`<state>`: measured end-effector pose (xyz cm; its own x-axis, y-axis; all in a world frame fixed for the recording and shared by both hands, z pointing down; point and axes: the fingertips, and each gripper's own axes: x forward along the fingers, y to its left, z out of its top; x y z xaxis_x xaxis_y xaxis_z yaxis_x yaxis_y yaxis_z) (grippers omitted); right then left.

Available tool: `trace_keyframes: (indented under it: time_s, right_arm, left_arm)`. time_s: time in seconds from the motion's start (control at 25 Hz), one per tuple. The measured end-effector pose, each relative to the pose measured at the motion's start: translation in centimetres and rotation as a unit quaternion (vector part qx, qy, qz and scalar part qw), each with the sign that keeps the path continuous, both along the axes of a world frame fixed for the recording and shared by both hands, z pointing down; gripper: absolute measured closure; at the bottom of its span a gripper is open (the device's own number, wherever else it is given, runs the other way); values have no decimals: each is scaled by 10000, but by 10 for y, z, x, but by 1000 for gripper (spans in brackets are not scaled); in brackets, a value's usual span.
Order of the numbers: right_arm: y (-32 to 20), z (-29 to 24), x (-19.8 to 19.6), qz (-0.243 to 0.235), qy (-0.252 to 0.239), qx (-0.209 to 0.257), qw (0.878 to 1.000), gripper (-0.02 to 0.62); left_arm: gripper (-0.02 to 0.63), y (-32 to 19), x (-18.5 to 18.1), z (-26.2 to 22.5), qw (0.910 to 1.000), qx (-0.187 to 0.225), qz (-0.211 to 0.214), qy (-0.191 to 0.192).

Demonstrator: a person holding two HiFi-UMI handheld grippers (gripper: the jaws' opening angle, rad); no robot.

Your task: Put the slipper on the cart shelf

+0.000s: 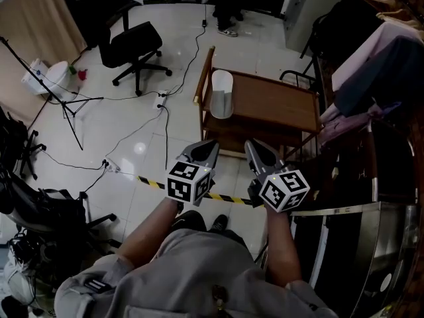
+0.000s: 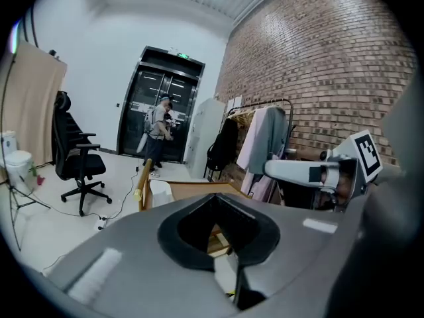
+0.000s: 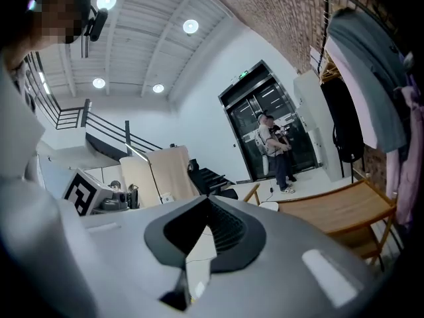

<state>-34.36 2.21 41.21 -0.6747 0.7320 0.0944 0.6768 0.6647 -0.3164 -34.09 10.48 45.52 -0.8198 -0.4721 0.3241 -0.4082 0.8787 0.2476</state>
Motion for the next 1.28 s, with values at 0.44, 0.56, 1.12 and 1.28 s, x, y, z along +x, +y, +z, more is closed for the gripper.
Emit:
trace_keyframes:
  time_s: [0.44, 0.56, 1.12, 1.28]
  right_arm:
    - [-16, 33, -93, 649, 366, 376, 9965, 597]
    - [-7, 38, -118, 763, 413, 509, 9949, 597]
    - [5, 77, -177, 1105, 969, 658, 9869, 597]
    - [-13, 80, -183, 1298, 1035, 714, 9835, 597]
  left_arm:
    - [598, -5, -119, 27, 9997, -78, 239, 16]
    - [598, 0, -153, 46, 9995, -199, 217, 131]
    - [472, 9, -282, 157, 9949, -467, -245, 861]
    - [451, 10, -307, 197, 9884, -804, -466, 1203]
